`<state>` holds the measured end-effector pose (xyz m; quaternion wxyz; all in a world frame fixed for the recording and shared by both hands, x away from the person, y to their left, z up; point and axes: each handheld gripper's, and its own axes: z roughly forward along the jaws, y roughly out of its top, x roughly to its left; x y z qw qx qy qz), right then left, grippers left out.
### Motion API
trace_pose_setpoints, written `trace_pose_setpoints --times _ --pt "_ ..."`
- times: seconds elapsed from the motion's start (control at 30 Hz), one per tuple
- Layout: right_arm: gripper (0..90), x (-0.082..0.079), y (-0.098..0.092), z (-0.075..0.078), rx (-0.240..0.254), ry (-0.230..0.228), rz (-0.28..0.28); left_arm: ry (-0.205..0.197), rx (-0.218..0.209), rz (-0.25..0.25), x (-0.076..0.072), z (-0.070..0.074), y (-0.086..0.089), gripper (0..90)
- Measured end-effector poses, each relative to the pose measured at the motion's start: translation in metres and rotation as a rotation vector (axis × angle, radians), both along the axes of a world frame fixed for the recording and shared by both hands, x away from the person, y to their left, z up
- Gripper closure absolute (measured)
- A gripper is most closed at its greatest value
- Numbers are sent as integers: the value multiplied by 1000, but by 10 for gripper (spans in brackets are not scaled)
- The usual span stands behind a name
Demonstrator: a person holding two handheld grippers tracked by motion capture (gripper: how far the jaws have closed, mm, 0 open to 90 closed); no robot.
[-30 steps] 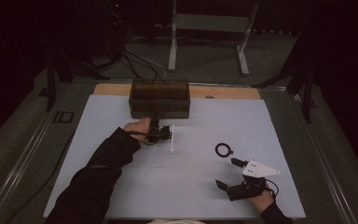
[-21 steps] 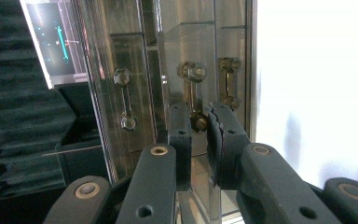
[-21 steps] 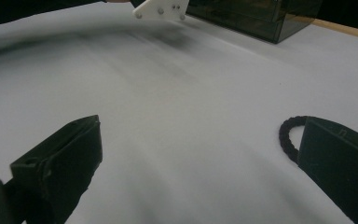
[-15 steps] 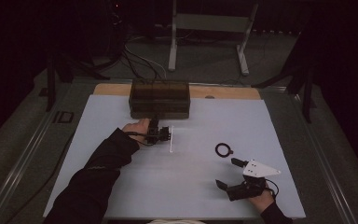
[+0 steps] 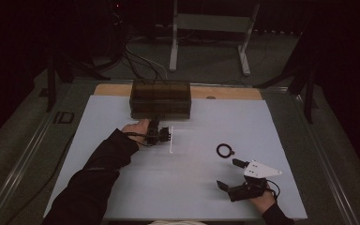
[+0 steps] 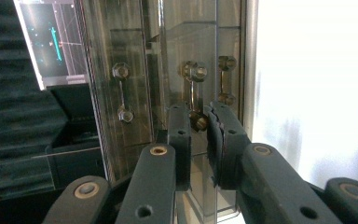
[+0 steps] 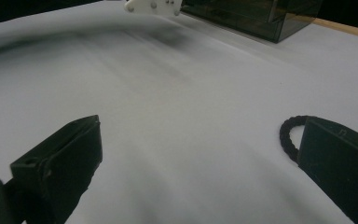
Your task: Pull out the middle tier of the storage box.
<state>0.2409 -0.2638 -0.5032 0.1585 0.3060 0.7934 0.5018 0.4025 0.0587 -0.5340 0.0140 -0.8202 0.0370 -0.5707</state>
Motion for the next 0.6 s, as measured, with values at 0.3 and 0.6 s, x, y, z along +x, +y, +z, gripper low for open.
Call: trace_pose_setpoints --times 0.3,0.6 --pt "0 0 0 0 1 4 3 47 -46 -21 0 11 3 727" --pt "0 1 0 -1 0 6 3 188 -163 -30 -1 35 15 702"
